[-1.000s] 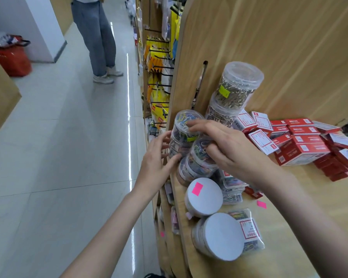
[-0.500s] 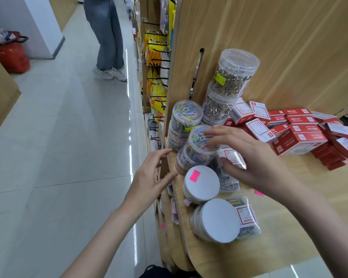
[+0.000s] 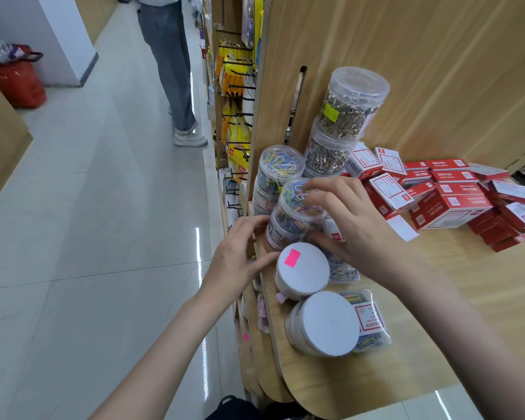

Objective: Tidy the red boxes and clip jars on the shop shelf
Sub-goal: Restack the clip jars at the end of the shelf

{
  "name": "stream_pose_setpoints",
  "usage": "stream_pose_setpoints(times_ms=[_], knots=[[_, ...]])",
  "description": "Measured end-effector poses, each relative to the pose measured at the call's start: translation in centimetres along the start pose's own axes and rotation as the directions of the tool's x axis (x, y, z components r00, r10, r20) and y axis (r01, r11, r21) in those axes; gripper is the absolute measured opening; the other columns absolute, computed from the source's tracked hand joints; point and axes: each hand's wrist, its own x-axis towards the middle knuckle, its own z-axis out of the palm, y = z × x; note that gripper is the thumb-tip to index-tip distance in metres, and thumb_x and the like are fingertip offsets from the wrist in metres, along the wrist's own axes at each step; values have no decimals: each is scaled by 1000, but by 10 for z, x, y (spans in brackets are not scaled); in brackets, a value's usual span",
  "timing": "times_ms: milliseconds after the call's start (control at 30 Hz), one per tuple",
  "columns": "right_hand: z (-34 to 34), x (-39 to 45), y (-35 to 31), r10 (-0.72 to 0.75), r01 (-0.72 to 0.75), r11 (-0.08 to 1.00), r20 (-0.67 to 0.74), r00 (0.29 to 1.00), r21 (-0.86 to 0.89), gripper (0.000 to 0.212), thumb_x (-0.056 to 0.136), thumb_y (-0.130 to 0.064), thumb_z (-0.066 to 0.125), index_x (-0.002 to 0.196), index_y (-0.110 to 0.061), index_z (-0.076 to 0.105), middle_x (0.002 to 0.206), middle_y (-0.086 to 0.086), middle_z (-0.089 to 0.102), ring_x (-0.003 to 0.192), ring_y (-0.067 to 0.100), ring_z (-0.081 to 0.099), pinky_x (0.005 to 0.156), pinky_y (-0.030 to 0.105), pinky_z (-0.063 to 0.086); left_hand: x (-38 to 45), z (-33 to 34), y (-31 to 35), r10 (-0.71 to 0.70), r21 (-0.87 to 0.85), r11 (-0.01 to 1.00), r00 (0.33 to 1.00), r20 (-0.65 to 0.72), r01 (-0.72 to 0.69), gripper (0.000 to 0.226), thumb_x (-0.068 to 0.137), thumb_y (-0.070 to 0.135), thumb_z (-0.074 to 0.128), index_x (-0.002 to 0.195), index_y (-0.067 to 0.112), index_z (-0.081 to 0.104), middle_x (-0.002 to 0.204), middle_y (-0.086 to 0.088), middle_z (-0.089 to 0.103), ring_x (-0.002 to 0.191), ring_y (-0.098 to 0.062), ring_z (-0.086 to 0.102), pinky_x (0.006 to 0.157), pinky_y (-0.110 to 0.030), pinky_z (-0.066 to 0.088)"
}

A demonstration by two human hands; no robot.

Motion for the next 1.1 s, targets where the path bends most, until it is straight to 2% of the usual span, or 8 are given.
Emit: stream_pose_setpoints(times_ms=[100,333,467,567,667,933,1000,1100], knots=[[0,1,0,5,-5,1000,16,1000,3,44,72,-4,71,110,-6,50,123,12,51,109,27,40,94,28,33,1,-3,0,-7,-32,999,1000,17,7,50,73,19,75,117,25,52,108,5,56,100,-7,56,87,-21,46],[-8,0,1,-27,28,1000,80,996,-12,49,67,9,70,112,-2,55,124,14,53,112,27,41,97,28,31,-4,-2,0,5,37,999,1000,19,-5,53,77,31,69,125,18,51,113,5,56,103,-8,56,89,-30,48],[-11,-2,1,-30,30,1000,98,995,-2,49,69,12,67,115,-2,54,127,14,52,115,26,41,99,27,30,-6,0,2,-2,49,999,1000,-7,2,54,78,27,71,128,19,50,113,5,56,103,-7,56,90,-31,48],[-12,-2,2,-17,16,1000,99,995,11,48,70,14,64,114,-1,54,127,14,52,116,25,41,100,21,28,-7,3,5,-18,19,1000,999,-41,19,55,77,28,71,128,22,50,113,5,58,104,-8,56,91,-31,48],[-13,-3,2,-6,3,999,92,996,42,42,74,11,59,114,-1,55,127,13,52,116,24,41,100,17,25,-8,4,8,-47,-14,999,997,-53,46,59,76,20,73,129,24,47,120,2,59,107,-10,56,93,-30,47],[-10,-2,2,-3,0,999,70,998,39,42,77,9,60,117,-4,56,126,12,54,113,27,44,97,27,32,-7,2,13,-46,-4,999,998,-36,46,62,75,14,73,124,36,42,117,4,58,104,-9,57,93,-28,46],[-11,-4,0,8,-11,999,63,998,42,44,77,8,60,118,-4,55,128,12,52,115,27,43,98,27,31,-7,-1,15,-49,-5,999,999,-24,49,61,76,17,73,124,38,40,116,7,57,103,-5,56,93,-27,46],[-24,-20,-6,80,-79,990,-3,997,120,43,81,6,56,122,-8,53,131,9,49,119,24,42,102,22,29,-22,-12,19,-55,-27,998,996,-67,53,50,79,34,65,123,37,42,113,15,57,103,2,55,91,-19,46]])
